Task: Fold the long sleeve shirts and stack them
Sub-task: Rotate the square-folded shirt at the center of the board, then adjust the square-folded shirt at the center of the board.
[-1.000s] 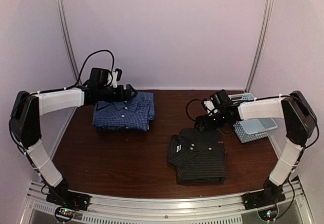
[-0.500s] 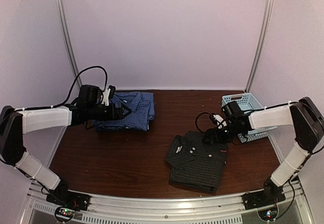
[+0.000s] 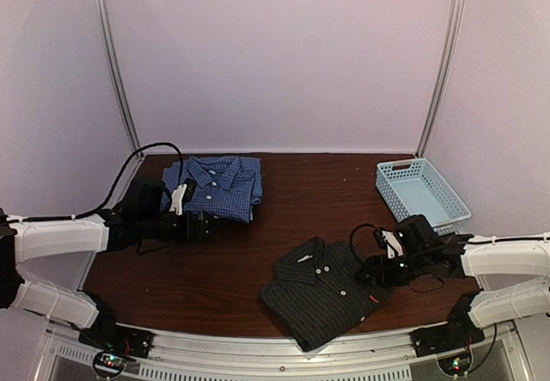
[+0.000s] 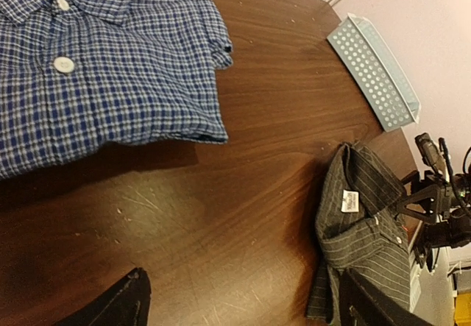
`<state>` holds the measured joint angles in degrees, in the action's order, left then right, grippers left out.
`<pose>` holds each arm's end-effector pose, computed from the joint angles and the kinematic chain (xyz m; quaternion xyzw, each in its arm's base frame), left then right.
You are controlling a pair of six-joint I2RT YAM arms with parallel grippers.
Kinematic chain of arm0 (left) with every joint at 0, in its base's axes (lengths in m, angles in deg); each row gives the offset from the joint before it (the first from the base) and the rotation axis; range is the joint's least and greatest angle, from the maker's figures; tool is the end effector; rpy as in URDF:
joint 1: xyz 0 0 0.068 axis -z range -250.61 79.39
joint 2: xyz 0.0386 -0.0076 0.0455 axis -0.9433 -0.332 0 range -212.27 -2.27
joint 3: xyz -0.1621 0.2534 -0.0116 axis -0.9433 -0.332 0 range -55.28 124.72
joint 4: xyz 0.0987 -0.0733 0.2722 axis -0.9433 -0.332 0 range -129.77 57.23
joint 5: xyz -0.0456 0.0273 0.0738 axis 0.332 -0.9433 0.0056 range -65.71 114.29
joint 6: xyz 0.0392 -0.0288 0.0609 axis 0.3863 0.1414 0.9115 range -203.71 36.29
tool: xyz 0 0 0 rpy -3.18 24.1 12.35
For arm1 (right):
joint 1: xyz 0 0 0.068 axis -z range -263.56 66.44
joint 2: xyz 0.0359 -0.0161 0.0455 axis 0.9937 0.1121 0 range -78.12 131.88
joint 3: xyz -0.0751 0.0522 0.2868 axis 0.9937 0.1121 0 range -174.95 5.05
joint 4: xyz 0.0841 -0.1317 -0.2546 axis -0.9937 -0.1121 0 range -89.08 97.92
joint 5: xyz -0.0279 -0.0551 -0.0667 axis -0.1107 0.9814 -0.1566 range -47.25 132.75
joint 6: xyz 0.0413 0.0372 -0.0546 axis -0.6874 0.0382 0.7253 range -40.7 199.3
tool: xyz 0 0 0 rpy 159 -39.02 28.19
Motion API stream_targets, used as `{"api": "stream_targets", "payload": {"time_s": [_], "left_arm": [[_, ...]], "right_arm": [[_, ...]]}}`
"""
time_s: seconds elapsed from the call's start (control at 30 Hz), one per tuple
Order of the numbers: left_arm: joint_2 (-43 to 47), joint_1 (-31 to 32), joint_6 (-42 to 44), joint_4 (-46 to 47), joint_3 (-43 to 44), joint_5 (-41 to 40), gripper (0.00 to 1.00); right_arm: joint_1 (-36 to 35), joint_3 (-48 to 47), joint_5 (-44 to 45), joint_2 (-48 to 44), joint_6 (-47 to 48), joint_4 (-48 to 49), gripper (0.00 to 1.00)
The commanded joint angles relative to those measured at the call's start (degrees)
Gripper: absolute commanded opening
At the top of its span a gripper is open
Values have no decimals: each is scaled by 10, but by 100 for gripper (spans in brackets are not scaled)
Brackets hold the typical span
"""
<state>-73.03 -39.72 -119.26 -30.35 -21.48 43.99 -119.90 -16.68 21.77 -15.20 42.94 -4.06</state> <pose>0.2453 -0.1730 0.1897 0.0441 0.8746 -0.3779 0.3005 0.1646 0.1507 0.1235 -0.0574 0.9329 0.3232 0.1479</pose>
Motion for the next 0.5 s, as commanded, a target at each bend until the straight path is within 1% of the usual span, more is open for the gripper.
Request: {"api": "stream_targets", "payload": {"time_s": [0.0,0.1,0.17,0.3,0.47], "left_arm": [[35,50,-56,10,-37,-1,89],[64,101,-113,11,-76,-16,88],[83,133,-155,21,-101,-24,88],[96,175,-222,51,-139,-31,87],[80,195,-259,76,-163,-15,88]], "right_arm": [[-55,36,61,-6,-107,63,67],[-96,54,91,11,-160,116,57],[-127,57,112,29,-204,164,52],[-192,45,171,72,-268,236,50],[-261,-2,237,135,-314,259,50]]}}
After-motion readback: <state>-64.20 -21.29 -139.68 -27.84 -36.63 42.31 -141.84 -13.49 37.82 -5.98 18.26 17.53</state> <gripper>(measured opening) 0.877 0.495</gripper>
